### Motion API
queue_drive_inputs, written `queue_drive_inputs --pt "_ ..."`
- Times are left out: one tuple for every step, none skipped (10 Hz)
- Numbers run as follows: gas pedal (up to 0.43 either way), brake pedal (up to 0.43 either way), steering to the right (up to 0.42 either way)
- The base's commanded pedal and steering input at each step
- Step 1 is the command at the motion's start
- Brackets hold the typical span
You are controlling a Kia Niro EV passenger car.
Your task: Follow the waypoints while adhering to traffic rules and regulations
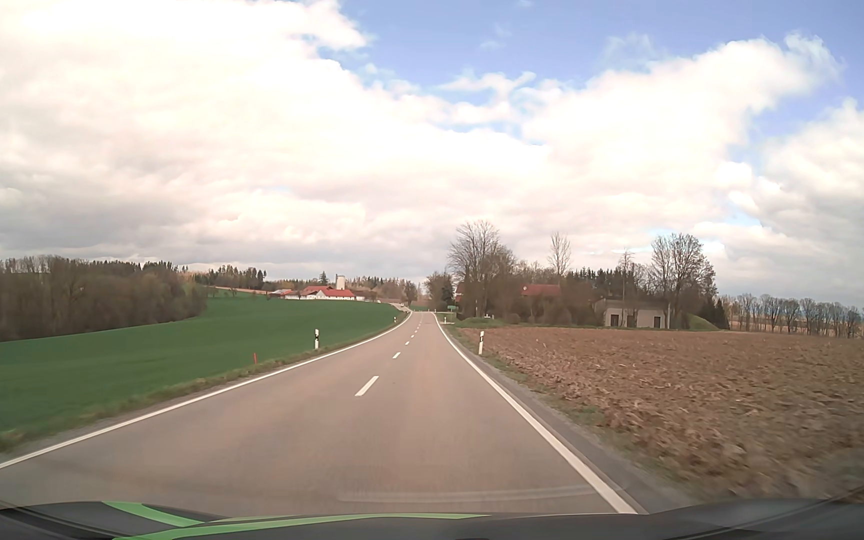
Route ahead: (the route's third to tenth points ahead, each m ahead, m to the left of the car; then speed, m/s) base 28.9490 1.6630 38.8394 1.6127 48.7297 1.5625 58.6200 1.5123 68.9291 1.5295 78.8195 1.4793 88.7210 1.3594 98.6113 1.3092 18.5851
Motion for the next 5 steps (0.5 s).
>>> queue_drive_inputs --pt "0.087 0.0 0.0" --pt "0.087 0.0 0.0" --pt "0.087 0.0 0.0" --pt "0.087 0.0 0.0" --pt "0.087 0.0 0.0"
